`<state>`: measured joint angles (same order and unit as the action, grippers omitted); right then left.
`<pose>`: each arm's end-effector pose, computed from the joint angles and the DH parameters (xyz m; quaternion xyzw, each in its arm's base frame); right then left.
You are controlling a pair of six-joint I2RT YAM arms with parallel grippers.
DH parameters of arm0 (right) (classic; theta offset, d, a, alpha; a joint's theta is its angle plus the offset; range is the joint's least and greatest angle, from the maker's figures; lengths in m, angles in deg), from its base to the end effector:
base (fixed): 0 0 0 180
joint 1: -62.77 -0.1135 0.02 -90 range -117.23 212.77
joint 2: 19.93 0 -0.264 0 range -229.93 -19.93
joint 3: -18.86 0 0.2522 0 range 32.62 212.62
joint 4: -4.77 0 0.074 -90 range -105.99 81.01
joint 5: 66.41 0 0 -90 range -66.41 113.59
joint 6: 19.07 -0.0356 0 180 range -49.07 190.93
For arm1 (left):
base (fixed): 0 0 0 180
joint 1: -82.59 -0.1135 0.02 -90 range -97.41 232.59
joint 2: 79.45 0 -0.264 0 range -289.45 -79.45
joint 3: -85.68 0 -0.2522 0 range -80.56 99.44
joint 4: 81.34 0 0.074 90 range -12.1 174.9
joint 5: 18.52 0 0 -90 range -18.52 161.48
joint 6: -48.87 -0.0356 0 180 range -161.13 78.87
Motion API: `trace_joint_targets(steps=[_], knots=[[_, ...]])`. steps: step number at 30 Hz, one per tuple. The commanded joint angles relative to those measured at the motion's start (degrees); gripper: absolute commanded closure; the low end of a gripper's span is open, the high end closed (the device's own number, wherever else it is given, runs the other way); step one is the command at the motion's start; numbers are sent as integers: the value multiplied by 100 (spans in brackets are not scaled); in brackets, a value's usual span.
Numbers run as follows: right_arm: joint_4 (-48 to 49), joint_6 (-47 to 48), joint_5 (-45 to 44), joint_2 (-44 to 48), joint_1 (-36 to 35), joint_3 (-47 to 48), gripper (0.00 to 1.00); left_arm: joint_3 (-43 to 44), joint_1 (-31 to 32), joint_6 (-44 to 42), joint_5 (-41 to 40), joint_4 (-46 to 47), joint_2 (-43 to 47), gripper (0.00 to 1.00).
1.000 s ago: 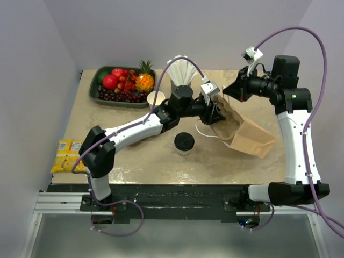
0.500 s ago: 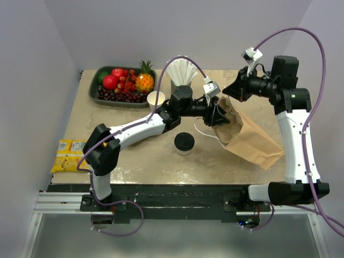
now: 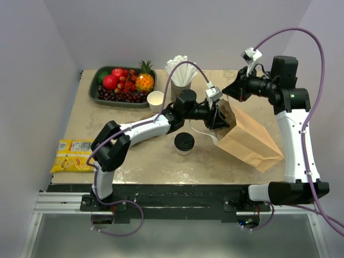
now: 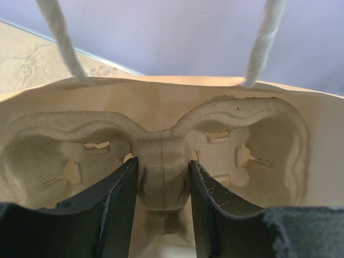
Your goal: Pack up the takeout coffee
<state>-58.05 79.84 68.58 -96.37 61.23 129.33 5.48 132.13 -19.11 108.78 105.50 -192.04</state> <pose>0.2533 0.0320 0.4635 -0.2664 0.7742 0.2984 0.4906 0.2880 -0.3709 0.2908 0.3754 0.6327 -0.5636 0.3757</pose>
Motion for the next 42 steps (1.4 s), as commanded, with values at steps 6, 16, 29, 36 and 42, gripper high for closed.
trace_joint_targets(steps=[6, 16, 29, 36, 42], knots=[[204, -21, 282, 16, -13, -12, 100, 352, 12, -128, 243, 261, 211, 88], [90, -135, 405, -64, -13, 331, 100, 282, 65, -1251, -398, -652, 686, 88], [-96, -178, -96, 472, -13, -2, 100, -104, 320, -1491, -777, -778, 651, 89], [168, -363, 272, 604, 31, -397, 100, 70, 372, -1077, -382, -206, 528, 88], [801, -846, 844, 561, 93, -556, 100, 80, 372, -971, -153, -223, 598, 87]])
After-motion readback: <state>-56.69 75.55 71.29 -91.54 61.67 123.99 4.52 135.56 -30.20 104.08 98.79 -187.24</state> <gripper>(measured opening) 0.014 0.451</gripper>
